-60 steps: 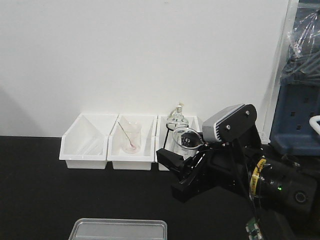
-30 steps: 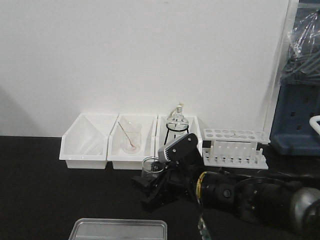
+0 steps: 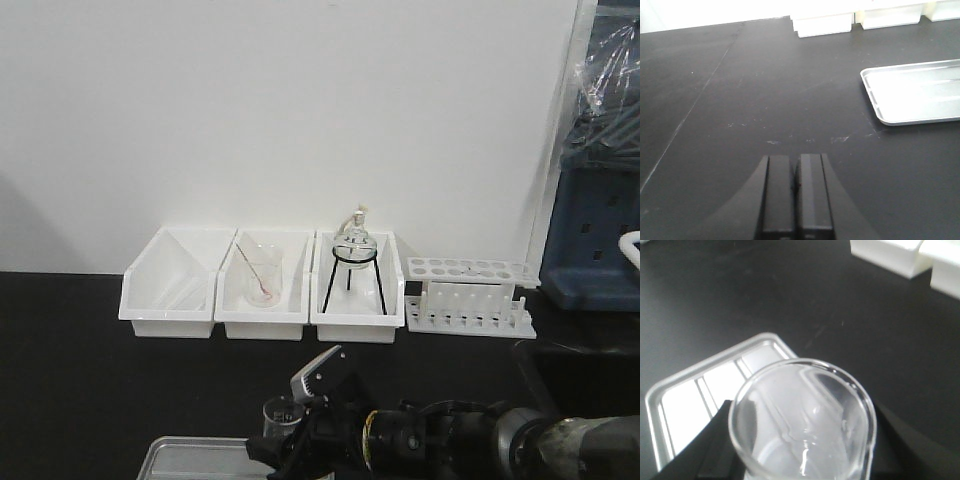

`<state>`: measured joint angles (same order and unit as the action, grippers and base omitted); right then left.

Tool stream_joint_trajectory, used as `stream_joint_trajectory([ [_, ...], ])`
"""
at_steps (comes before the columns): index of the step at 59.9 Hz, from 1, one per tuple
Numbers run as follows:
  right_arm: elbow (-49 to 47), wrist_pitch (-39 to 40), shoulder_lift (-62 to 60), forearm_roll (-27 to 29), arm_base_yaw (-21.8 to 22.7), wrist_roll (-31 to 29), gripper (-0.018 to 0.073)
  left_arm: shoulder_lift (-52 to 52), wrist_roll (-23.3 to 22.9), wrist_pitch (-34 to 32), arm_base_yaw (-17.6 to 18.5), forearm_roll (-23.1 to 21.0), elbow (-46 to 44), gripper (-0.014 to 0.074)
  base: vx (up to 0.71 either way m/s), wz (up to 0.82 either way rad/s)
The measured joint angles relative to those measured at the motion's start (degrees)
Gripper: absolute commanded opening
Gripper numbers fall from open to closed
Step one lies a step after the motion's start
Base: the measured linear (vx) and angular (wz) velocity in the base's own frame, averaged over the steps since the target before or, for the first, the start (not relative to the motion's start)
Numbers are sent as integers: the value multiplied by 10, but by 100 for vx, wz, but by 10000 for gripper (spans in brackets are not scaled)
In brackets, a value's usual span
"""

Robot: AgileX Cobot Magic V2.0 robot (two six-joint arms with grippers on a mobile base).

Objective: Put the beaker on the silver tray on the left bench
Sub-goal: 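Lower the beaker onto the silver tray with the right gripper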

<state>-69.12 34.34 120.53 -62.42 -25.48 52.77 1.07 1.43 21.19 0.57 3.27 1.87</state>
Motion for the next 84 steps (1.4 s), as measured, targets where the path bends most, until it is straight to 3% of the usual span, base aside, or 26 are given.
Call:
stream_joint_trajectory([
  [24,-4,-6,55,-12,-30,-49,21,0,0,0,0,0,0,1,0,0],
  [34,-7,-22,56,-2,-30,-51,151,0,0,0,0,0,0,1,0,0],
  [50,-7,-24,56,-1,-30,-51,481,0,0,0,0,0,0,1,0,0],
  [59,-7,-28,58,-2,-30,-51,615,0,0,0,0,0,0,1,0,0],
  [84,-6,-10,20,-1,-30,-71,603,0,0,0,0,0,0,1,0,0],
])
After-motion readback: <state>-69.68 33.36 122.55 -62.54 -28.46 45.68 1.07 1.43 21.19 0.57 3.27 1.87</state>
